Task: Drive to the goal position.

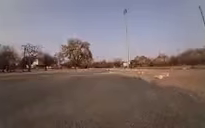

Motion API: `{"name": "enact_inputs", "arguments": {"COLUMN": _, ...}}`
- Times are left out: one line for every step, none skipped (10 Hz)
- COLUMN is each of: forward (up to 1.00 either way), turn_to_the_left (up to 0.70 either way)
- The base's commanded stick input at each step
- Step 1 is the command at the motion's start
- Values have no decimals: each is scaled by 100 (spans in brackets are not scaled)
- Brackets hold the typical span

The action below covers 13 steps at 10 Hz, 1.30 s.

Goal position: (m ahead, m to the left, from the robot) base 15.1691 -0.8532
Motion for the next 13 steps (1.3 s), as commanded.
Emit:
{"name": "enact_inputs", "arguments": {"forward": 70, "turn_to_the_left": 0}}
{"name": "enact_inputs", "arguments": {"forward": 70, "turn_to_the_left": 0}}
{"name": "enact_inputs", "arguments": {"forward": 70, "turn_to_the_left": 0}}
{"name": "enact_inputs", "arguments": {"forward": 70, "turn_to_the_left": 0}}
{"name": "enact_inputs", "arguments": {"forward": 70, "turn_to_the_left": 0}}
{"name": "enact_inputs", "arguments": {"forward": 70, "turn_to_the_left": 0}}
{"name": "enact_inputs", "arguments": {"forward": 70, "turn_to_the_left": 0}}
{"name": "enact_inputs", "arguments": {"forward": 70, "turn_to_the_left": 0}}
{"name": "enact_inputs", "arguments": {"forward": 70, "turn_to_the_left": 0}}
{"name": "enact_inputs", "arguments": {"forward": 70, "turn_to_the_left": 0}}
{"name": "enact_inputs", "arguments": {"forward": 70, "turn_to_the_left": 0}}
{"name": "enact_inputs", "arguments": {"forward": 70, "turn_to_the_left": 0}}
{"name": "enact_inputs", "arguments": {"forward": 70, "turn_to_the_left": 0}}
